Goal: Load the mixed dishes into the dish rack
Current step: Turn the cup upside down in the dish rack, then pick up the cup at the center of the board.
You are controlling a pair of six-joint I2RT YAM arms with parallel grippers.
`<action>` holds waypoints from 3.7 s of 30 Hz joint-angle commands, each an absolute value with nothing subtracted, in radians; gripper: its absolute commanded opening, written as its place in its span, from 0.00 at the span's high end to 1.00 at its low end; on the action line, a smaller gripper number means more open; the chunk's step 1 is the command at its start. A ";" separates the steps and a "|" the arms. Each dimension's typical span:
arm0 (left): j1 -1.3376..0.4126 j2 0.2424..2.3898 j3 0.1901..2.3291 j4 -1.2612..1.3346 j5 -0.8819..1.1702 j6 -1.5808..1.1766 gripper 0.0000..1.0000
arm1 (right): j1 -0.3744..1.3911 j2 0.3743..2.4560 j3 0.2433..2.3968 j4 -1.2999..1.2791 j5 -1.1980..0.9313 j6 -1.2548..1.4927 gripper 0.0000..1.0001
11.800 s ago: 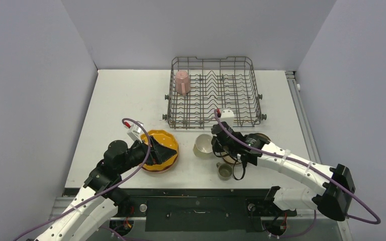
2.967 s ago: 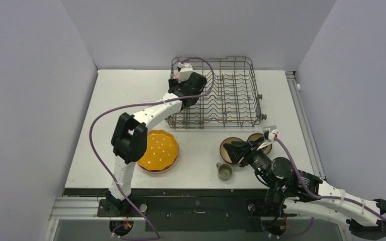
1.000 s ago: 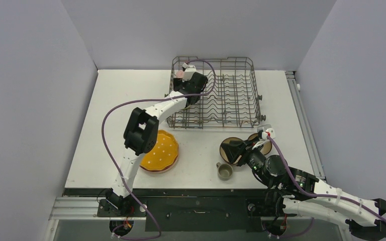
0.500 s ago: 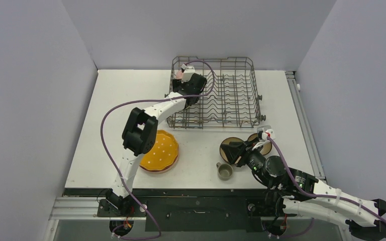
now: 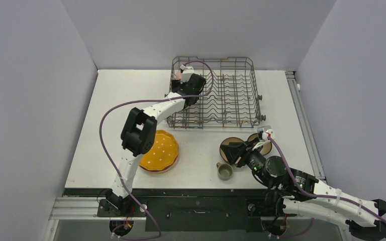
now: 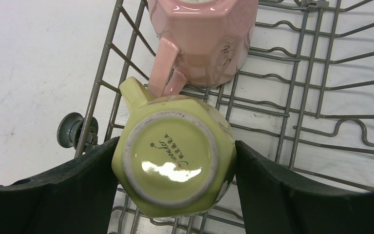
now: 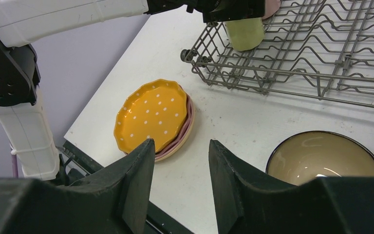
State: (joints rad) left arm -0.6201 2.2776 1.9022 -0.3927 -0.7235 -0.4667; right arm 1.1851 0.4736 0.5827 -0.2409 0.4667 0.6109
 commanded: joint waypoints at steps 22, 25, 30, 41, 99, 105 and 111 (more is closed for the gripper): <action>-0.617 2.121 1.799 -0.396 -0.724 -0.476 0.04 | 1.183 0.459 0.652 -0.301 0.464 0.627 0.58; -0.624 2.097 1.783 -0.395 -0.724 -0.476 0.04 | 1.183 0.448 0.659 -0.320 0.468 0.634 0.57; -0.644 2.054 1.758 -0.397 -0.720 -0.459 0.04 | 1.183 0.438 0.666 -0.358 0.480 0.653 0.57; -0.706 1.948 1.710 -0.433 -0.671 -0.412 0.04 | 1.183 0.481 0.765 -0.589 0.556 0.709 0.56; -0.899 0.911 0.708 -0.199 0.152 -0.631 0.03 | 1.167 0.841 0.617 -0.878 0.509 1.135 0.60; -0.950 0.884 0.647 -0.167 0.140 -0.679 0.03 | 1.143 0.871 0.578 -0.835 0.488 1.145 0.62; -0.986 0.881 0.612 -0.166 0.107 -0.699 0.03 | 1.128 0.902 0.554 -0.796 0.473 1.146 0.65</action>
